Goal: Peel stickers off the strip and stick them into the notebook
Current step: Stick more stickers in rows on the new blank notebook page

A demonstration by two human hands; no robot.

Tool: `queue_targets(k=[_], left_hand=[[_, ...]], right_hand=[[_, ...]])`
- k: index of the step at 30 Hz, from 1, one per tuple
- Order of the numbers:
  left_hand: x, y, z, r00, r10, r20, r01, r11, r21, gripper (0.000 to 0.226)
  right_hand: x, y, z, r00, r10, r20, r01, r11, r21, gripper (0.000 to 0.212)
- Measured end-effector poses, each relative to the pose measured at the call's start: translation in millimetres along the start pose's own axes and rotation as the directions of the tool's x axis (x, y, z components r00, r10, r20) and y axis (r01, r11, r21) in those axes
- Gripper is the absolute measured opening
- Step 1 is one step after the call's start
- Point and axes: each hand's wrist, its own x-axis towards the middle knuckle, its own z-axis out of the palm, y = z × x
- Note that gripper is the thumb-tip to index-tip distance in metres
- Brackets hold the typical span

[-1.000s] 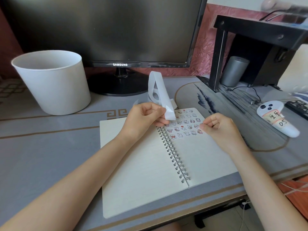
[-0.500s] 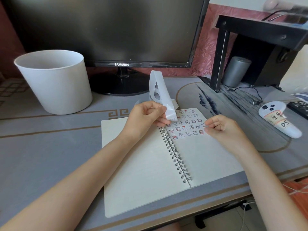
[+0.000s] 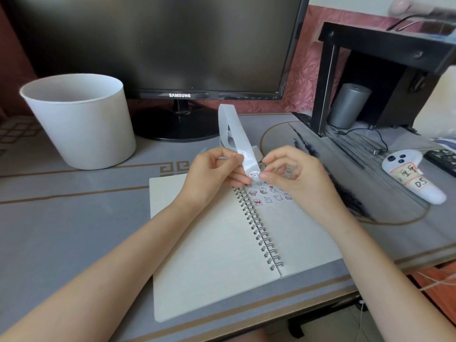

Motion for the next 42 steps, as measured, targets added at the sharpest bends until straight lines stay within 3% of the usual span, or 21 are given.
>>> queue_targets(k=[10,15,31,35,42], left_hand=[[0,1,0,0.998,0.002,0.066,-0.004,1.0,0.023,0.027],[-1,-1,0,0.997,0.002,0.077,-0.006,0.999,0.05,0.013],[-3,0,1,0.994,0.019,0.105,-0.024,0.998,0.052,0.009],[-2,1,1,0.996,-0.006,0.086,0.001,0.998,0.061,0.013],[-2,1,2,0.998,-0.03,0.056,0.026,0.997,0.076,0.012]], right_hand=[[-1,2,9,0.996,0.003,-0.087,0.008,0.993,0.119,0.012],[-2,2,10,0.995,0.01,-0.097,0.003,0.992,0.124,0.011],[-1,2,13,0.996,0.019,-0.082,-0.005,0.985,0.171,0.007],[-2,2,13,0.998,0.015,-0.06,-0.008,0.994,0.111,0.005],[-4,5,13,0.989,-0.128,-0.071,0.124,0.991,-0.06,0.008]])
